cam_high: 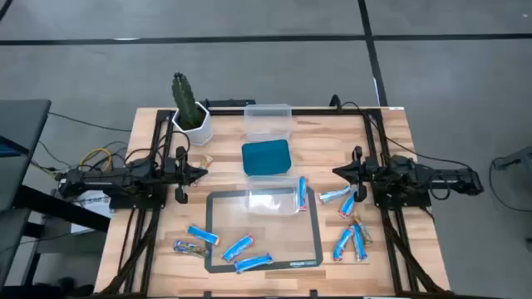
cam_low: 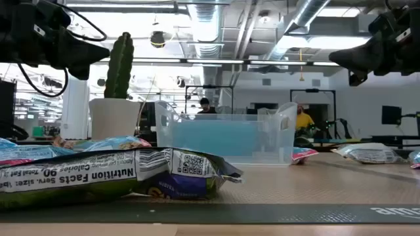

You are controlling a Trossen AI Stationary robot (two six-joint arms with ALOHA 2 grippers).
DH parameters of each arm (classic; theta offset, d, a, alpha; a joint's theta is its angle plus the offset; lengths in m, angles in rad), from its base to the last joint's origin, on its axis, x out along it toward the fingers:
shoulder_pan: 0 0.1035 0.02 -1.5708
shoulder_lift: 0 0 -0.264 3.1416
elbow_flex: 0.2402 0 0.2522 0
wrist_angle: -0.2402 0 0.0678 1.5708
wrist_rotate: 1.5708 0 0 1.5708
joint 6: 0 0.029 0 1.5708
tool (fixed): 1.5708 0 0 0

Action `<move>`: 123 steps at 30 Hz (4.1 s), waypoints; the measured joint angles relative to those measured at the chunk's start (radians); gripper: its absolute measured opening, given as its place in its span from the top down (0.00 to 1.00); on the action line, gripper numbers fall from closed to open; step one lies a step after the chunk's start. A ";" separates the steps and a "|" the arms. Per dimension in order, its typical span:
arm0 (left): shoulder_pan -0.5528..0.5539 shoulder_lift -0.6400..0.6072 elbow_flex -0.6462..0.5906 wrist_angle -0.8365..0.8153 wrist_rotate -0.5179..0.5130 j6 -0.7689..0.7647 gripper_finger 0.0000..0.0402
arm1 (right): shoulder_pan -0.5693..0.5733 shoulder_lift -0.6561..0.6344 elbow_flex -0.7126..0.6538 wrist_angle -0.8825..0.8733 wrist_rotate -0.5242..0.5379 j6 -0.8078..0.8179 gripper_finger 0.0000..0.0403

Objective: Pick and place Granola Bars by type

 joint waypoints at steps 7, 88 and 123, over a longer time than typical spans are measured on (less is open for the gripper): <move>0.000 0.000 0.000 0.000 0.000 0.000 1.00 | 0.000 0.000 0.000 0.000 0.000 0.000 1.00; 0.001 0.212 0.013 -0.009 -0.078 -0.146 1.00 | 0.000 0.000 0.000 0.000 0.000 0.000 1.00; 0.175 1.140 0.525 -0.618 -0.410 -0.594 0.70 | 0.000 0.000 0.000 0.000 0.000 0.000 1.00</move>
